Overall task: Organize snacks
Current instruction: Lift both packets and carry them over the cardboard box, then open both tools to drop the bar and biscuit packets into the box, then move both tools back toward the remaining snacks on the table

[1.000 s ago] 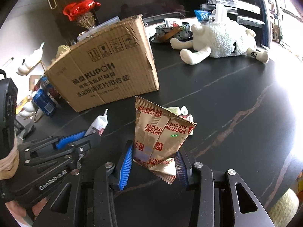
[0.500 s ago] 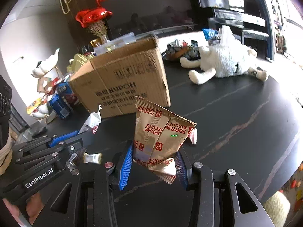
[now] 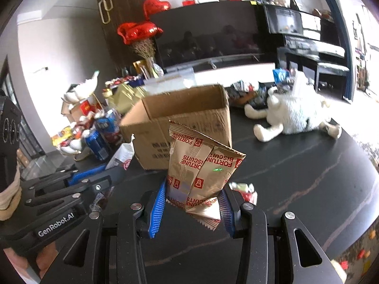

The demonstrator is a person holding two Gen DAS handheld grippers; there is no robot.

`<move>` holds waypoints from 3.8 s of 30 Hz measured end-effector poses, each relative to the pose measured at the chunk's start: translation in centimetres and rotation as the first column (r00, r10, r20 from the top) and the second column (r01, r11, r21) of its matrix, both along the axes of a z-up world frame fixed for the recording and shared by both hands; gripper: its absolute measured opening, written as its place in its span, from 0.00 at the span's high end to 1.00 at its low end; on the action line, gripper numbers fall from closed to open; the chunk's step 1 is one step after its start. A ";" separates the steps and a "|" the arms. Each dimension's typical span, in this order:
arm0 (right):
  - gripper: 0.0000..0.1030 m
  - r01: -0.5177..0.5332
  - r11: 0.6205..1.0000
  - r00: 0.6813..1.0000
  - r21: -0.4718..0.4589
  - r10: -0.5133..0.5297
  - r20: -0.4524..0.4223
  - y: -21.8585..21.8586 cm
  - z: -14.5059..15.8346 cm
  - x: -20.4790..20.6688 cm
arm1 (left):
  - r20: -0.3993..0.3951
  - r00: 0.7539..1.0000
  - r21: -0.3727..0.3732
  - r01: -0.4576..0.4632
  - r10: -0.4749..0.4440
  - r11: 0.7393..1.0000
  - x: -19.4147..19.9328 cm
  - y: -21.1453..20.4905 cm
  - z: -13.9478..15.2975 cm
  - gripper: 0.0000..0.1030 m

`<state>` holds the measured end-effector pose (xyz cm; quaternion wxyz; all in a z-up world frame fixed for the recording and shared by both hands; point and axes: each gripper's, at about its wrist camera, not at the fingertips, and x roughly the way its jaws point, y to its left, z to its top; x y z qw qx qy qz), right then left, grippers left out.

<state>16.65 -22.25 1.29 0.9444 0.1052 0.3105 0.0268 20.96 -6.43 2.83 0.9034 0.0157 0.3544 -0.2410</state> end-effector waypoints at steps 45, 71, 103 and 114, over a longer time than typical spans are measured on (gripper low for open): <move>0.58 -0.096 0.994 0.995 -0.055 0.095 -0.022 0.4 3.9 17.1 | 0.059 0.994 0.050 -0.099 0.096 0.994 15.8 -0.3 3.1 0.81; 0.45 -0.071 0.992 0.997 -0.103 0.072 0.012 0.7 1.9 14.5 | 0.108 0.984 0.068 -0.150 0.142 0.986 12.3 0.8 2.0 0.59; 0.40 -0.066 0.996 0.998 -0.052 0.066 -0.008 2.5 -2.7 4.3 | -0.014 0.990 0.043 -0.140 0.141 0.989 2.3 3.2 -3.2 0.56; 0.40 -0.088 0.995 0.991 -0.052 0.082 -0.101 3.2 -7.4 5.1 | -0.115 0.979 0.064 -0.162 0.169 0.985 2.6 3.9 -8.0 0.55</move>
